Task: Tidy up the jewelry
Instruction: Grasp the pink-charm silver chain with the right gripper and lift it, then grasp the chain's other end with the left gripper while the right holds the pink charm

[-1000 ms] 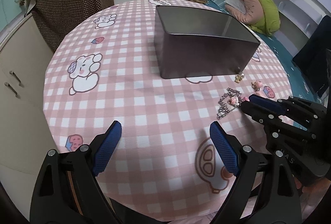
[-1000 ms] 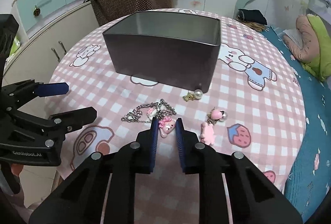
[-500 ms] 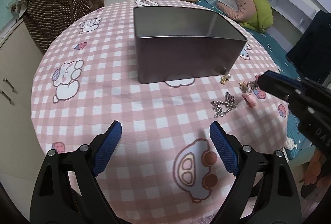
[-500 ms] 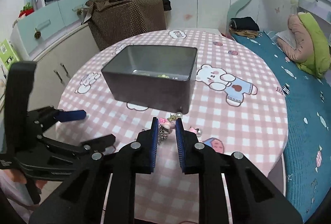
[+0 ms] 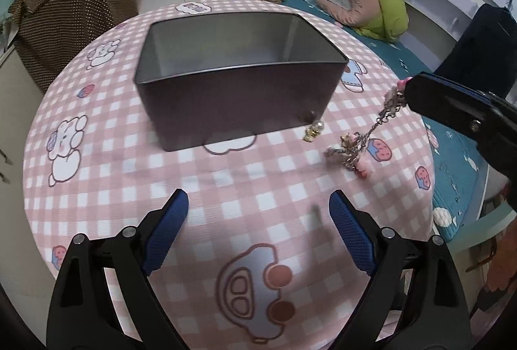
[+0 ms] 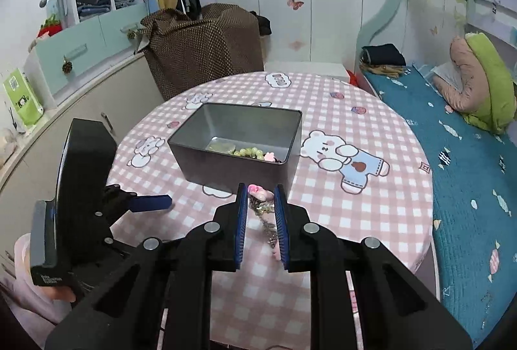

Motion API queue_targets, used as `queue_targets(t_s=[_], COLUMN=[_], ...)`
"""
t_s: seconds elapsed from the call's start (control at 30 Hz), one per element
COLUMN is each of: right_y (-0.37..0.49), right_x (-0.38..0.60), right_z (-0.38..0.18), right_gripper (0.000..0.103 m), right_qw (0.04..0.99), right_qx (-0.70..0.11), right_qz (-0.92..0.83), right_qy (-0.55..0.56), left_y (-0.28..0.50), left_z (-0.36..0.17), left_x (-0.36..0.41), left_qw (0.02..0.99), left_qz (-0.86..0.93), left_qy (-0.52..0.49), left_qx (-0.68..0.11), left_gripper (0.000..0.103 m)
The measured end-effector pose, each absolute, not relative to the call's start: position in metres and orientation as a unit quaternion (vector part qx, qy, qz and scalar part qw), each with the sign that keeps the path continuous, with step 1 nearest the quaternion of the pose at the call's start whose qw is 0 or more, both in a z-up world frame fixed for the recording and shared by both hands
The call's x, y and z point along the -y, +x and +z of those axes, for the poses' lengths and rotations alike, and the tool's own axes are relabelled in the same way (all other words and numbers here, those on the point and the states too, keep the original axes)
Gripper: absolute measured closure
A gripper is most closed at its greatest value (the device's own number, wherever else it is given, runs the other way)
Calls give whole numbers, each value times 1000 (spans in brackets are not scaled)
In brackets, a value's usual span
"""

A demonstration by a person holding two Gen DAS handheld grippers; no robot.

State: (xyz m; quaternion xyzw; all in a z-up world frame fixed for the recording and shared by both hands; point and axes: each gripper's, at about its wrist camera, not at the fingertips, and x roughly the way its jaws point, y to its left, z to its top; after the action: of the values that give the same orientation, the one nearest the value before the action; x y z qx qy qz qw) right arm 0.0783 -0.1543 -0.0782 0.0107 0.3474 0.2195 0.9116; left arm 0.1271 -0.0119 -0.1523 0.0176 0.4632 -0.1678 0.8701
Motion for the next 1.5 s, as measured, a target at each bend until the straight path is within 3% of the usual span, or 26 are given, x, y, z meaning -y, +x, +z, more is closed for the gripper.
queue_targets(t_s=[0.47, 0.6, 0.63, 0.67, 1.0, 1.1, 1.17, 1.5], right_y=[80, 80, 80, 80, 89, 90, 91, 87], right_x=[151, 154, 155, 157, 179, 171, 165, 115], right_z=[-68, -67, -66, -66, -81, -90, -98, -134], right_gripper=[87, 87, 87, 87, 94, 84, 66, 65], right_qw=[914, 915, 916, 917, 916, 904, 900, 868], right_qx=[-331, -329, -328, -328, -349, -365, -373, -397], right_qz=[235, 234, 230, 228, 196, 222, 224, 294], right_qy=[3, 4, 4, 4, 28, 15, 3, -48], left_y=[144, 147, 150, 153, 151, 147, 145, 147], left_z=[-133, -133, -136, -139, -135, -130, -128, -125], left_x=[27, 47, 50, 51, 25, 14, 7, -36], left_qw=[881, 873, 867, 861, 865, 867, 865, 844], left_qz=[-227, -267, -272, -277, -255, -251, -255, -264], left_qy=[-27, -17, -18, -21, -43, -43, -51, -102], left_qx=[-415, -409, -418, -427, -431, -428, -429, -454], left_gripper=[17, 59, 83, 98, 98, 98, 98, 98])
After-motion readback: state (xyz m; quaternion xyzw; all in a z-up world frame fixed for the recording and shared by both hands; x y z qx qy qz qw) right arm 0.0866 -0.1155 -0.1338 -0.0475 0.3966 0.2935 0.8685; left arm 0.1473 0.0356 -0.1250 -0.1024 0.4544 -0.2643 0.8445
